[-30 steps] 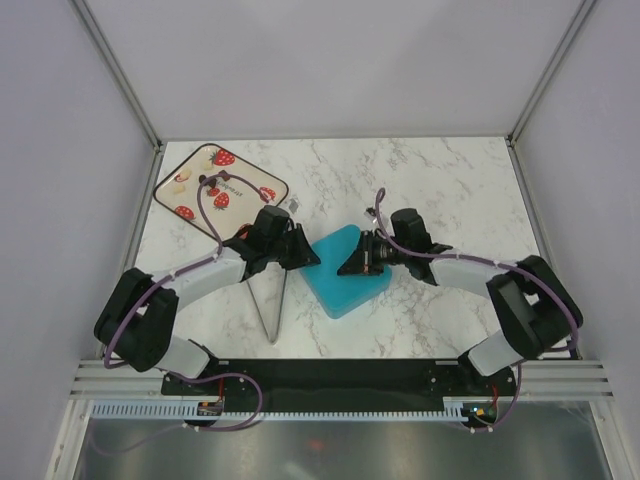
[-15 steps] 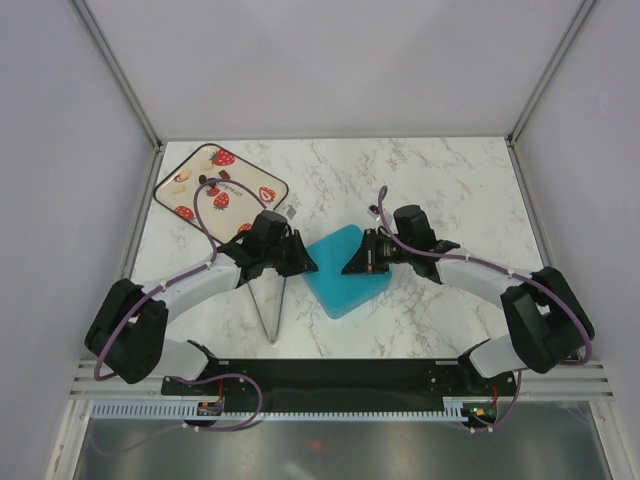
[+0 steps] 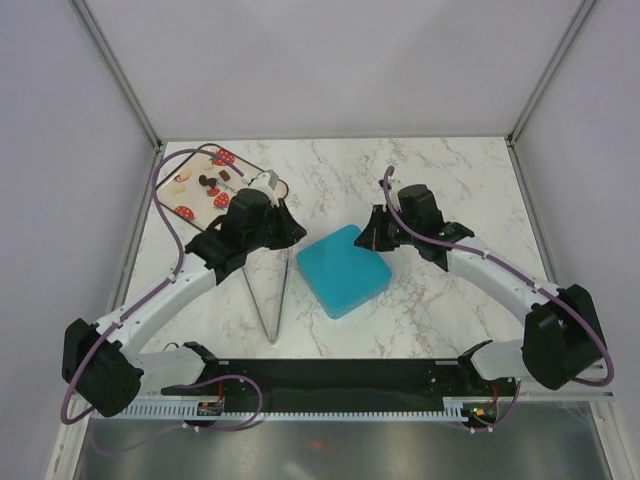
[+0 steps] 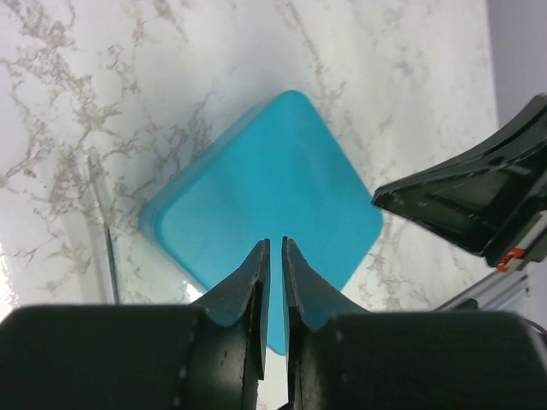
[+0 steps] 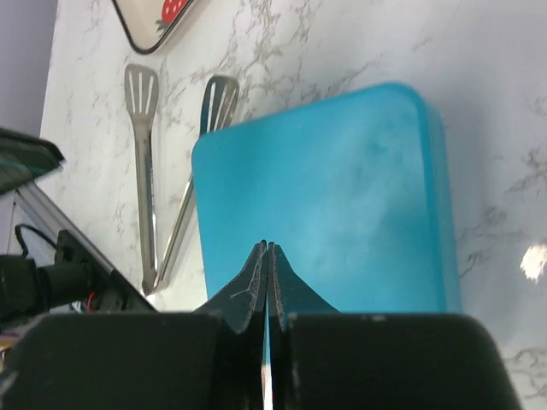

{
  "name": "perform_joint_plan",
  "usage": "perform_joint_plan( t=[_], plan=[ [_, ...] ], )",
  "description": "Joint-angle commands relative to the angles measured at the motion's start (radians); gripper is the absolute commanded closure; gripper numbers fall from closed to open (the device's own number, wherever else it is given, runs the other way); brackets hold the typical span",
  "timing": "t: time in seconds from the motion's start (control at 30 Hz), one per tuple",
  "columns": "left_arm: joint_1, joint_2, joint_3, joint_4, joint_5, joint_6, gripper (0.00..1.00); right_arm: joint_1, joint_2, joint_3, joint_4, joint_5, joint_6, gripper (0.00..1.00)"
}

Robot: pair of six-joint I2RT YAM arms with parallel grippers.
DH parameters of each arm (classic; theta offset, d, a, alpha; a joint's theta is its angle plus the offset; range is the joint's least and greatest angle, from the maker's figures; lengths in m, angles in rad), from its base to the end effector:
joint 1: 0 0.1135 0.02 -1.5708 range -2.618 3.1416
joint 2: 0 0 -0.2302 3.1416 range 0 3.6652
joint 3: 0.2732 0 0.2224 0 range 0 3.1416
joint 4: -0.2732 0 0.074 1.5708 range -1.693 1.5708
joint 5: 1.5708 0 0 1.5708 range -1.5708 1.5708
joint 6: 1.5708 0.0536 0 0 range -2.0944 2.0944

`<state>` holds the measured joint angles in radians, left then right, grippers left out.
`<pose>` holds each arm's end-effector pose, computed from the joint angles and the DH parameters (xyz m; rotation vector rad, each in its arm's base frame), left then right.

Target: Pack the chocolate

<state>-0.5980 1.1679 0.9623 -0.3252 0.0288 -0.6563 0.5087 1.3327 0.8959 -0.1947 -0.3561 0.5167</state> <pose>0.2154 -0.1486 0.2757 -0.0460 2.1999 -0.7650 0.2402 0.1553 0.2276 -0.2024 2.3182 0.9403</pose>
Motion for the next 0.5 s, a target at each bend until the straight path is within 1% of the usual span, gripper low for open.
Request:
perform_joint_plan(
  t=[0.0,0.1,0.13,0.23,0.33,0.47],
  plan=[
    [-0.005,0.093,0.010,-0.029,-0.079,0.060,0.84,0.002,0.117,0.127,-0.011,0.085,-0.053,1.00],
    [-0.005,0.166,0.009,-0.002,-0.113,0.061,0.86,0.004,0.213,0.170,0.007,0.117,-0.057,1.00],
    [-0.005,0.221,0.009,0.000,-0.119,0.060,0.87,0.004,0.235,0.173,0.014,0.129,-0.058,1.00],
    [-0.014,0.312,-0.014,0.014,-0.147,0.050,0.88,0.005,0.310,0.161,0.034,0.164,-0.064,1.00],
    [-0.016,0.358,-0.033,0.015,-0.168,0.044,0.89,0.005,0.353,0.137,0.044,0.207,-0.078,1.00],
    [-0.016,0.340,-0.028,0.012,-0.178,0.055,0.89,0.005,0.364,0.141,0.040,0.220,-0.090,1.00]
  ],
)
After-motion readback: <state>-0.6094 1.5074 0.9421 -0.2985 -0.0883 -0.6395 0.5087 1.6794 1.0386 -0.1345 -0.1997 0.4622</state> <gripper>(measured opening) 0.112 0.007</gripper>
